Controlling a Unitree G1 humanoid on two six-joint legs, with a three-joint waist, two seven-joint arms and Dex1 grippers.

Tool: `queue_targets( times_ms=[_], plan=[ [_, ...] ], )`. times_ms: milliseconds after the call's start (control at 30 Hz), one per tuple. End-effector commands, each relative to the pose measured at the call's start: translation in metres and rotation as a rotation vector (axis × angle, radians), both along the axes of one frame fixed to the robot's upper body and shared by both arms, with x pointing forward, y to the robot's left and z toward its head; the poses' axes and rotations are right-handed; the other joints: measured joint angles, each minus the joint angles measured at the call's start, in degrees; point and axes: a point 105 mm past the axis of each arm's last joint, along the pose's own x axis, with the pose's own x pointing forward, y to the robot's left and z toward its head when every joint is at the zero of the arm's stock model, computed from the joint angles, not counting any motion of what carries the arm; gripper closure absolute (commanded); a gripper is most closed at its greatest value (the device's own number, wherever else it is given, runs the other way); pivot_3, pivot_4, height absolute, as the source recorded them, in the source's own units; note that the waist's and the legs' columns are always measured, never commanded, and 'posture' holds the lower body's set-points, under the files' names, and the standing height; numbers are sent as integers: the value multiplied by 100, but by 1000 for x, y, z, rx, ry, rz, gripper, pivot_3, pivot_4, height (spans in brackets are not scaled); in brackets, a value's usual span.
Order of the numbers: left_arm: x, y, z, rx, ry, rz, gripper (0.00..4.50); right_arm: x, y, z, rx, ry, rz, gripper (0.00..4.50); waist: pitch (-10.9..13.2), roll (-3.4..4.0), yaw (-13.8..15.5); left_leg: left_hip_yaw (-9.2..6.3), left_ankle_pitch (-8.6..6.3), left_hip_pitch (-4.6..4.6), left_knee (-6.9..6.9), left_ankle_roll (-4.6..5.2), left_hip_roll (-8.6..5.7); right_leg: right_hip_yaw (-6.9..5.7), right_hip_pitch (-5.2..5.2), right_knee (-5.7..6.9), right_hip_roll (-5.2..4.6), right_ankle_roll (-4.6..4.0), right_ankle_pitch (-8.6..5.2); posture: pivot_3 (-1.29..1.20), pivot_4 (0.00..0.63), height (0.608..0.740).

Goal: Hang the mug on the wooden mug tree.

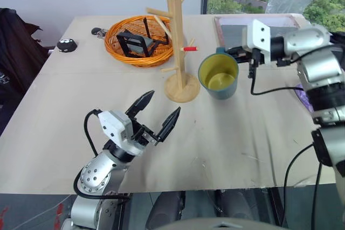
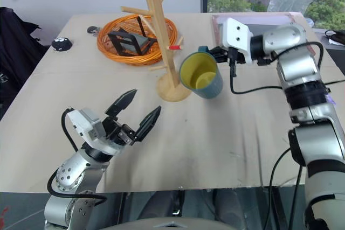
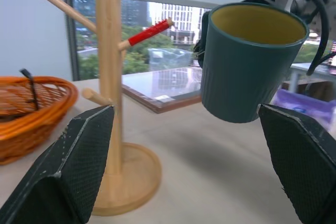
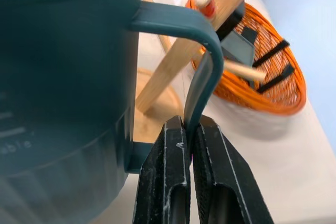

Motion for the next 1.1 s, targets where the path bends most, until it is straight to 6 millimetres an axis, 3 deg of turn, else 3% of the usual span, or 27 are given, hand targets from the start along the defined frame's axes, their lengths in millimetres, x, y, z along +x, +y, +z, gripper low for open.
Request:
queue_targets(
  times_ms=[33,333,567,767,1067,1100],
  plan=[
    [-9,-5,9,8,-62,-10,0,0,10,16,-45,-69,36,4458,0,0,0,-3,0,-4,-1,-1,0,-4,-3,0,0,0,0,0,150,740],
    [-9,-9,-6,-6,-55,-7,0,14,28,29,-90,-134,-41,4458,1,3,0,-3,0,-11,-3,-1,-4,-4,-9,1,-2,-1,0,0,150,740],
    [-12,-1,-17,-8,-55,-4,0,-1,41,39,-90,-139,-19,4458,2,5,-5,-2,0,-17,-5,-1,-2,-2,-19,1,-1,-1,0,0,150,740],
    [-7,3,-12,-12,-69,-8,0,-6,46,43,-90,-164,-40,4458,2,5,-1,-4,0,-19,-5,-1,-3,-5,-19,2,-2,-1,0,0,150,740],
    [-3,-1,-2,-21,-82,-20,0,1,49,28,-114,-151,-126,4458,1,5,-12,-4,0,-19,-4,-2,-4,-5,-22,7,-1,-1,0,0,150,740],
    [-3,-2,0,-32,-85,-19,0,2,49,28,-114,-154,-130,4212,1,5,-13,-2,0,-21,-4,-2,-4,-3,-27,8,-1,-1,0,0,150,740]
  ],
)
